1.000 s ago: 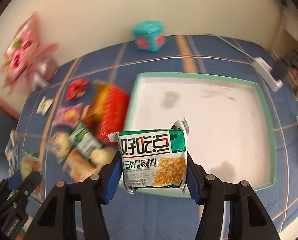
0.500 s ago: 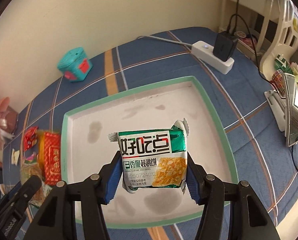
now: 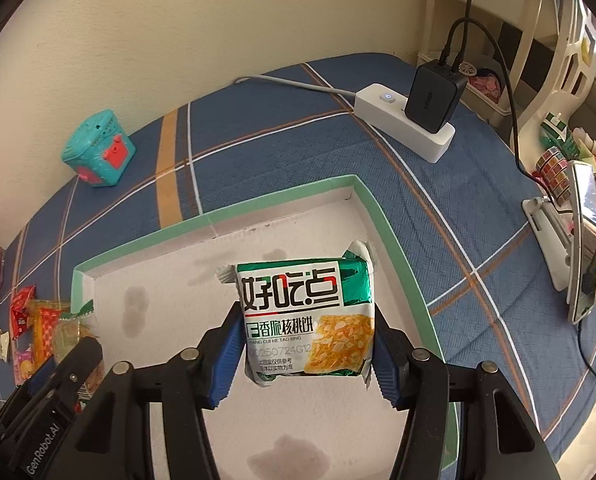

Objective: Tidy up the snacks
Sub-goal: 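Carry the cookie pack with the left tool while the right tool carries the biscuit pack to the tray, then open the left tool over the tray while the right tool releases the biscuit pack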

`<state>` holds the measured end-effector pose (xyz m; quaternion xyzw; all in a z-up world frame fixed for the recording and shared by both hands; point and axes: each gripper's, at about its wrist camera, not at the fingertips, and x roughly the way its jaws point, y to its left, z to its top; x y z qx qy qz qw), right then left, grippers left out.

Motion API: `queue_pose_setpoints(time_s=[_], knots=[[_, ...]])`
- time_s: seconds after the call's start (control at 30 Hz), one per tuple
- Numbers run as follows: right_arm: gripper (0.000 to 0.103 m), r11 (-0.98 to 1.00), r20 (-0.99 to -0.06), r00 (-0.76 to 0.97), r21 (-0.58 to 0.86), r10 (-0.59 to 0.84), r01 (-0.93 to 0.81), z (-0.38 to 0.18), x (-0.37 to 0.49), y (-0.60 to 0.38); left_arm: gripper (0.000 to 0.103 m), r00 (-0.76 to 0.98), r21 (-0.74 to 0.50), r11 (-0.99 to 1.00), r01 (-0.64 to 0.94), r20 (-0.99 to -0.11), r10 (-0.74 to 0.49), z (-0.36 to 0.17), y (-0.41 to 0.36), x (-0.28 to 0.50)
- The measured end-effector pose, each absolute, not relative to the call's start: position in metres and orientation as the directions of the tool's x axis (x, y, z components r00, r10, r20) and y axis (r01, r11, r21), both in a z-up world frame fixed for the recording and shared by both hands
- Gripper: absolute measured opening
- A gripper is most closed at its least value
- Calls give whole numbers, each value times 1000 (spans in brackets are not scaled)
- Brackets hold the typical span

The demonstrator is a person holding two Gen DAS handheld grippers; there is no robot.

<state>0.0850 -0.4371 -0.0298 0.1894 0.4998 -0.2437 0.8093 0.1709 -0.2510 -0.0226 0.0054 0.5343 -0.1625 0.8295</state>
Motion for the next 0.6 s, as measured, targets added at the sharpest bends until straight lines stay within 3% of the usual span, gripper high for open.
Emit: queue_pose_setpoints(time_s=[0.6], knots=[[62, 815, -908, 361, 40, -212, 579, -41, 111, -450, 52, 381, -149, 945, 291, -888, -257, -40, -269, 194]])
